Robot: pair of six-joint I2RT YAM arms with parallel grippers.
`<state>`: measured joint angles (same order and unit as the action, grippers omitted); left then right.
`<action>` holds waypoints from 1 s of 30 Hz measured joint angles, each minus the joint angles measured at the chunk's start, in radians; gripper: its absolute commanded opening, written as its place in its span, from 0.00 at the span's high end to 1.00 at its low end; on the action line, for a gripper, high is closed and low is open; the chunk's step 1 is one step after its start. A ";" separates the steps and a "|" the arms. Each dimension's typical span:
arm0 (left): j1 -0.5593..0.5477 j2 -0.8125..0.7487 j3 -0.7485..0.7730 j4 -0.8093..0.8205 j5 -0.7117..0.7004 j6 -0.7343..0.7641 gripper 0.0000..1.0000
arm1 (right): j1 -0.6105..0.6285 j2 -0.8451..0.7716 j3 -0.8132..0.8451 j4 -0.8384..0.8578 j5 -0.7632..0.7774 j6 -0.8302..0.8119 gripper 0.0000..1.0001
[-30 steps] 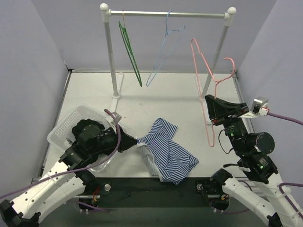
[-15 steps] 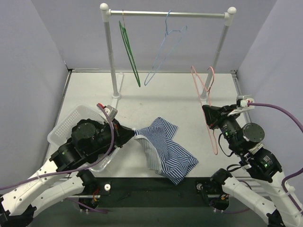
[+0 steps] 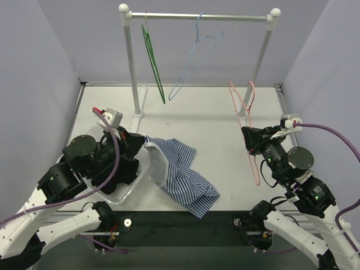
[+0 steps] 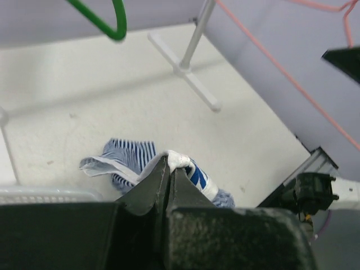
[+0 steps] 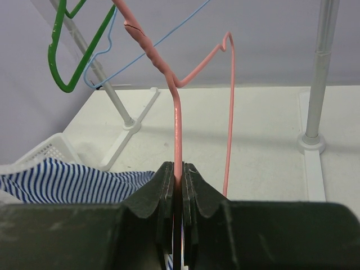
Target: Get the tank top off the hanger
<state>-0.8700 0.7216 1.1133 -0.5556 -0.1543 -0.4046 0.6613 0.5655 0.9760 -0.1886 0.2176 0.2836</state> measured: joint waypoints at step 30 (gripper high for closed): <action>-0.142 0.466 -0.237 0.089 0.022 -0.055 0.84 | 0.000 -0.077 -0.047 -0.006 0.002 0.003 1.00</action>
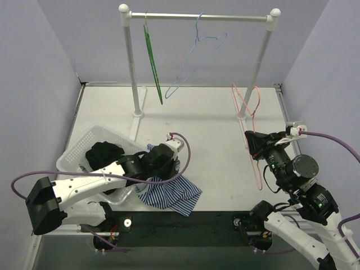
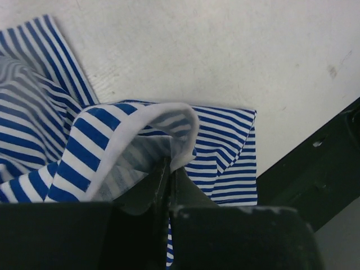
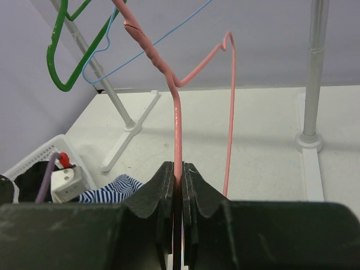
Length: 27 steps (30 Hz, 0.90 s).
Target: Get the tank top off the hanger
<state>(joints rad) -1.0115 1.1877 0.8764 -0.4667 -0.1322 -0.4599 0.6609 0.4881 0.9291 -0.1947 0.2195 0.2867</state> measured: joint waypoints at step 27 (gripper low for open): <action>-0.146 0.474 0.076 0.080 0.053 -0.029 0.86 | 0.000 -0.060 0.000 -0.019 0.009 -0.023 1.00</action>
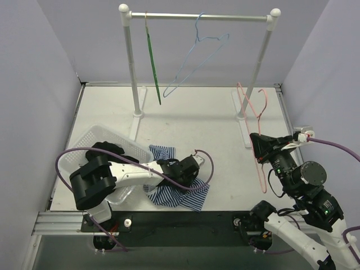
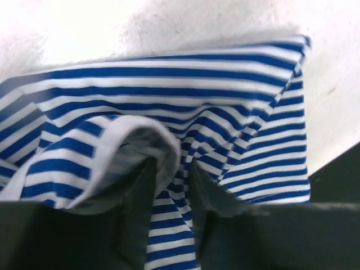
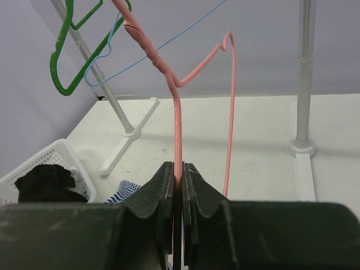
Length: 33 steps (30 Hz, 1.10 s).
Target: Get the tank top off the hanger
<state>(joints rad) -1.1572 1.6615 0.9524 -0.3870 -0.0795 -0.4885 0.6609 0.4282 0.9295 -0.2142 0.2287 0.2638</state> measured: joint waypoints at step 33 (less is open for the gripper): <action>0.303 -0.774 0.423 -0.357 -0.602 0.243 1.00 | 0.000 -0.013 0.000 -0.007 -0.020 0.010 1.00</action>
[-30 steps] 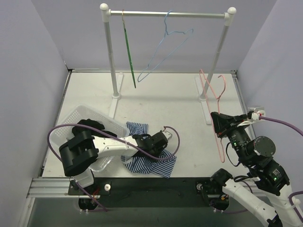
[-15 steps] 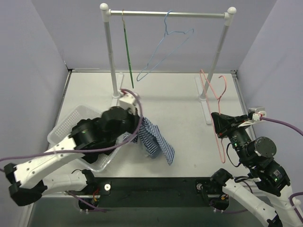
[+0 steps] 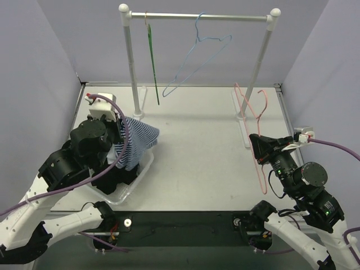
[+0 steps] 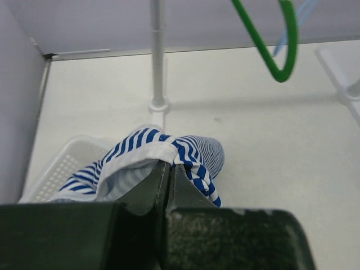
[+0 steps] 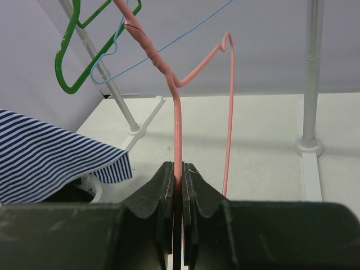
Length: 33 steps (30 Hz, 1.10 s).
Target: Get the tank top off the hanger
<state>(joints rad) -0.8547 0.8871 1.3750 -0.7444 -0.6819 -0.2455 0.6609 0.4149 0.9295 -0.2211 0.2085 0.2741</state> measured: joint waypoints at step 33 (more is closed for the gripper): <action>0.179 -0.036 -0.057 -0.067 -0.154 0.189 1.00 | 0.000 0.061 0.000 0.001 -0.057 0.040 1.00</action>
<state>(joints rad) -0.6762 0.8513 1.3178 -0.8116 -0.8360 -0.0566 0.6609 0.4755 0.9295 -0.2203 0.1516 0.3145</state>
